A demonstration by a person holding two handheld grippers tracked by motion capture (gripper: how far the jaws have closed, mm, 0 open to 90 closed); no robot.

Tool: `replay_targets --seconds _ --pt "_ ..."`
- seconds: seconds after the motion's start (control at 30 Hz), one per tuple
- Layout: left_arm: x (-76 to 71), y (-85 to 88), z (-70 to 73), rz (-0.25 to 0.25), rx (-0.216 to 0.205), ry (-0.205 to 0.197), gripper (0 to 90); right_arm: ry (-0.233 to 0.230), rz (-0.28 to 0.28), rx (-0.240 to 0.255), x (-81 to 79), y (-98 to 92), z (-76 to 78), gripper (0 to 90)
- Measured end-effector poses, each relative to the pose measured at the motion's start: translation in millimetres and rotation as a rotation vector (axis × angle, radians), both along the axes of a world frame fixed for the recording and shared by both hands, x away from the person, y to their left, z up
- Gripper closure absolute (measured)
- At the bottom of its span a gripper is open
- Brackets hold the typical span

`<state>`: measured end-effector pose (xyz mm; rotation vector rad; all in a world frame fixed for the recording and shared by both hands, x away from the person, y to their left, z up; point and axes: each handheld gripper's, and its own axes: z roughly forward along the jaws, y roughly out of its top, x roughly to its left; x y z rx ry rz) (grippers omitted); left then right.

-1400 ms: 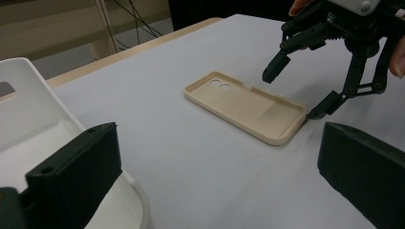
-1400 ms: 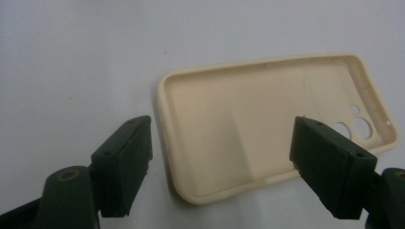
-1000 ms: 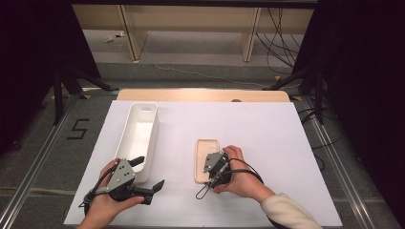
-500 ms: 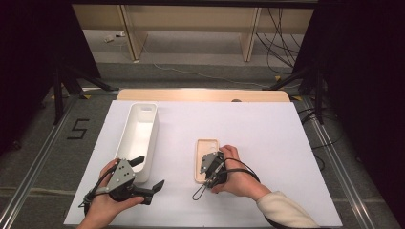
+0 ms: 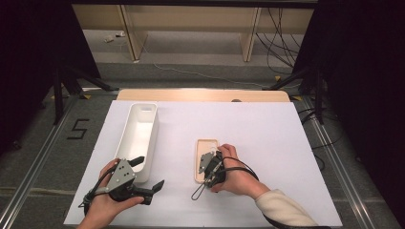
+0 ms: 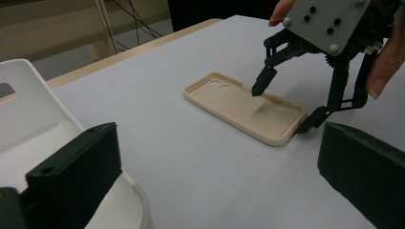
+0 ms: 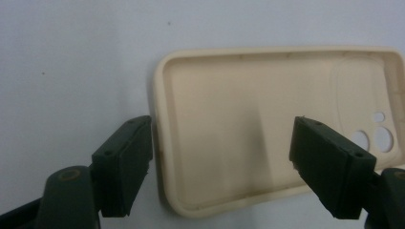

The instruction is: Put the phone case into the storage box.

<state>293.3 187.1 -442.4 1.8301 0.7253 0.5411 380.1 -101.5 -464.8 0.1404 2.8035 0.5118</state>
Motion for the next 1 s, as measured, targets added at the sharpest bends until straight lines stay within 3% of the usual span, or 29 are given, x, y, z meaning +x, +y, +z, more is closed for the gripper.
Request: replay_targets --seconds 0.2,0.53,1.0 --pt "-0.1 -0.1 0.0 0.000 0.000 0.000 0.4 0.000 0.005 -0.019 1.1 2.6 0.1 23.4" --pt "-0.2 -0.2 -0.1 -0.001 -0.001 0.002 0.4 -0.009 0.028 -0.091 1.5 11.5 2.0 23.3" --pt "-0.1 -0.6 -0.3 -0.004 -0.002 0.005 0.4 0.018 0.075 -0.127 -1.2 16.1 3.9 37.7"
